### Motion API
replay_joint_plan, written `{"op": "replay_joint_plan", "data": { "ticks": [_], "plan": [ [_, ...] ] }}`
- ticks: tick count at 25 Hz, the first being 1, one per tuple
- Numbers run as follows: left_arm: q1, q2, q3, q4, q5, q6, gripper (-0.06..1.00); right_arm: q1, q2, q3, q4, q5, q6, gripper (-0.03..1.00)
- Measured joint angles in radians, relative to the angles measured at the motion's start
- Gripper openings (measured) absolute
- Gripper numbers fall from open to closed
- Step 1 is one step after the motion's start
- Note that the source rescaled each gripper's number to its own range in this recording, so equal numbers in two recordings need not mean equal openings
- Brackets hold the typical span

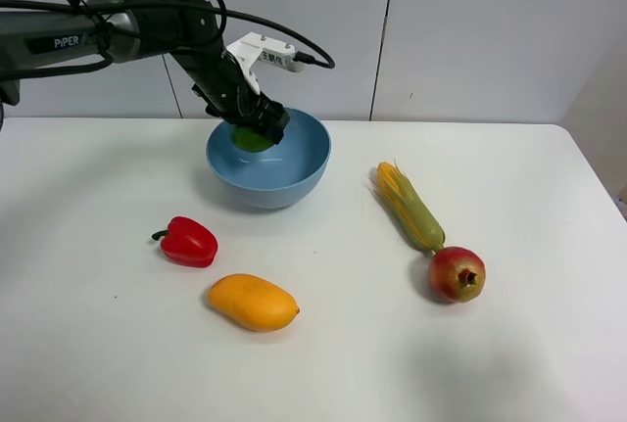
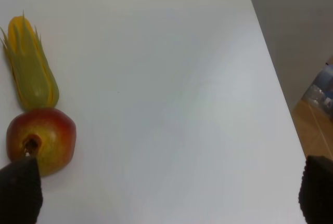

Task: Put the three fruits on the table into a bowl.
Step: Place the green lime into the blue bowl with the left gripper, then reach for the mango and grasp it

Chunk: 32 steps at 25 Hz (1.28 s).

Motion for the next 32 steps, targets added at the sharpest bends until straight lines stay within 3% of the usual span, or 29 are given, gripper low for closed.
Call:
{"op": "replay_joint_plan", "data": {
  "ticks": [3, 4, 7, 9, 14, 17, 20, 26, 29, 32],
  "plan": [
    [0.0, 0.012, 0.0, 0.0, -0.002, 0.036, 0.09, 0.0, 0.0, 0.0, 0.0, 0.0, 0.0, 1.0],
    [0.0, 0.013, 0.0, 0.001, -0.002, 0.044, 0.16, 0.0, 0.0, 0.0, 0.0, 0.0, 0.0, 1.0],
    [0.0, 0.016, 0.0, 0.001, -0.008, 0.05, 0.75, 0.0, 0.0, 0.0, 0.0, 0.0, 0.0, 1.0],
    [0.0, 0.015, 0.0, 0.001, -0.007, 0.05, 0.92, 0.0, 0.0, 0.0, 0.0, 0.0, 0.0, 1.0],
    [-0.014, -0.032, 0.0, 0.025, 0.031, 0.05, 0.98, 0.0, 0.0, 0.0, 0.0, 0.0, 0.0, 1.0],
    [-0.056, -0.112, 0.0, 0.107, 0.086, 0.083, 0.98, 0.0, 0.0, 0.0, 0.0, 0.0, 0.0, 1.0],
    [-0.111, -0.201, 0.0, 0.177, 0.191, 0.179, 0.98, 0.0, 0.0, 0.0, 0.0, 0.0, 0.0, 1.0],
    [-0.211, -0.282, 0.049, 0.2, 0.414, 0.515, 0.98, 0.0, 0.0, 0.0, 0.0, 0.0, 0.0, 1.0],
    [-0.241, -0.31, 0.129, 0.178, 0.435, 0.611, 0.98, 0.0, 0.0, 0.0, 0.0, 0.0, 0.0, 1.0],
    [-0.253, -0.338, 0.237, 0.135, 0.429, 0.639, 0.98, 0.0, 0.0, 0.0, 0.0, 0.0, 0.0, 1.0]
  ]
}}
